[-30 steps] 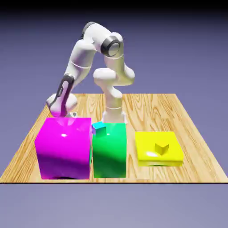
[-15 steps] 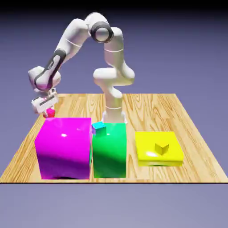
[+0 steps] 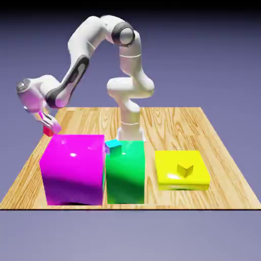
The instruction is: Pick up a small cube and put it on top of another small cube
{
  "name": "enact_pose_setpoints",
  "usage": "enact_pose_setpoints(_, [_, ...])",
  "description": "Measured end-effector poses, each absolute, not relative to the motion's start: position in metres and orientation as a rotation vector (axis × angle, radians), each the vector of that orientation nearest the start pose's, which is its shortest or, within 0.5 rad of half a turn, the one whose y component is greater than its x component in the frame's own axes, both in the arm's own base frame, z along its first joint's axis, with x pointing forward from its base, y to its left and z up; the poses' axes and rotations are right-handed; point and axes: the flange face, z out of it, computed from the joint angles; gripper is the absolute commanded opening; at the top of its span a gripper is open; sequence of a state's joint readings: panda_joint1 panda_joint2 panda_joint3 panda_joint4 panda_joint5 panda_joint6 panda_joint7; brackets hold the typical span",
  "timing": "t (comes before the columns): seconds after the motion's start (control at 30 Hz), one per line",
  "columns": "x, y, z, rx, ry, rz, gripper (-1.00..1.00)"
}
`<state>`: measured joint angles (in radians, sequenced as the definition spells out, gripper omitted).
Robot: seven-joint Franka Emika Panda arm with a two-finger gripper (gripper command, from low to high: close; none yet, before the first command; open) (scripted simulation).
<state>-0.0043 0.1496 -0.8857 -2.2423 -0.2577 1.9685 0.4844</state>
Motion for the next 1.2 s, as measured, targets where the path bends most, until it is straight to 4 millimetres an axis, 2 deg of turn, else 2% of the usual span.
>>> enact_pose_setpoints(0.1, [0.342,-0.368,0.327,-2.999,1.601,0.781,-1.0])
enact_pose_setpoints(0.17, [0.375,-0.345,0.344,-3.191,1.358,0.801,-1.0])
enact_pose_setpoints(0.23, [0.422,-0.292,0.355,-3.378,1.049,0.749,-1.0])
enact_pose_setpoints(0.33, [0.475,-0.209,0.375,-3.593,0.581,0.649,-1.0])
enact_pose_setpoints(0.43, [0.511,-0.11,0.392,-3.726,0.086,0.499,-1.0])
enact_pose_setpoints(0.5, [0.522,-0.038,0.403,-3.765,-0.252,0.379,-1.0])
enact_pose_setpoints(0.6, [0.52,0.071,0.42,-3.754,-0.761,0.178,-1.0])
enact_pose_setpoints(0.67, [0.505,0.14,0.425,-3.69,-1.104,0.053,-1.0])
enact_pose_setpoints(0.7, [0.493,0.168,0.413,-3.62,-1.286,0.039,-1.0])
enact_pose_setpoints(0.8, [0.455,0.229,0.375,-3.387,-1.742,0.024,-1.0])
enact_pose_setpoints(0.93, [0.379,0.31,0.327,-2.951,-2.323,-0.006,-1.0])
enact_pose_setpoints(1.0, [0.333,0.339,0.299,-2.719,-2.543,0.03,-1.0])
enact_pose_setpoints(1.03, [0.36,0.309,0.282,-2.804,-2.445,0.076,-1.0])
enact_pose_setpoints(1.07, [0.374,0.293,0.265,-2.838,-2.406,0.091,-1.0])
enact_pose_setpoints(1.1, [0.376,0.289,0.248,-2.83,-2.414,0.089,-1.0])
enact_pose_setpoints(1.13, [0.377,0.285,0.235,-2.823,-2.42,0.088,1.0])
enact_pose_setpoints(1.2, [0.377,0.285,0.235,-2.823,-2.421,0.085,1.0])
